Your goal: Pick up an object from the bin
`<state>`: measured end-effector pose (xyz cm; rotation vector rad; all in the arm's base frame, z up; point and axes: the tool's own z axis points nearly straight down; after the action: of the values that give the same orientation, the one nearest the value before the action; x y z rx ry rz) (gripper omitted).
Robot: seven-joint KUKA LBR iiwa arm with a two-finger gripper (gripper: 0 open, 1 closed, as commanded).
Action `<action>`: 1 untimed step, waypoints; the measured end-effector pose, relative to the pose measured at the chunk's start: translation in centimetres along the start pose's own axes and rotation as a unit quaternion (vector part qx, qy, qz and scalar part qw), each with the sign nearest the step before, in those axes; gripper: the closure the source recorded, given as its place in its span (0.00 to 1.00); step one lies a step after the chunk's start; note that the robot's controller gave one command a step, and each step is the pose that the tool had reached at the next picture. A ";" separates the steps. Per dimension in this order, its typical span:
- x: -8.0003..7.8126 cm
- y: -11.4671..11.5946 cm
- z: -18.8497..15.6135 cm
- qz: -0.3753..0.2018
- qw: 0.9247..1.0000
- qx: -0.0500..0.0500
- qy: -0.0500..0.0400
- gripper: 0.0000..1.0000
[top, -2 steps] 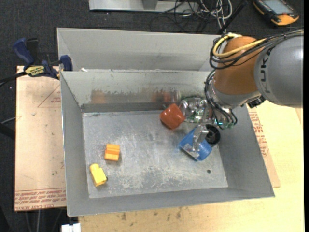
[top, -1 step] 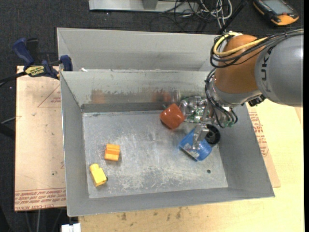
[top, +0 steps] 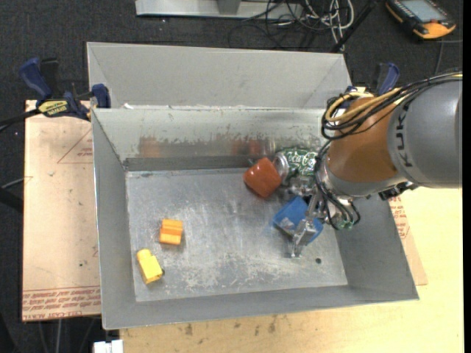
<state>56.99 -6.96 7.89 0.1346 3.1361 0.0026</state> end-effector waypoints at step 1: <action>0.5 -0.8 -2.0 0.047 0.999 0.000 0.001 0.00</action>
Offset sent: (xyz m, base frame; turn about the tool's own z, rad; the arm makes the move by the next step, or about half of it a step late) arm 0.0000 0.0000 0.0000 0.0000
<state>56.39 -7.67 9.86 0.2824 3.1285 0.0025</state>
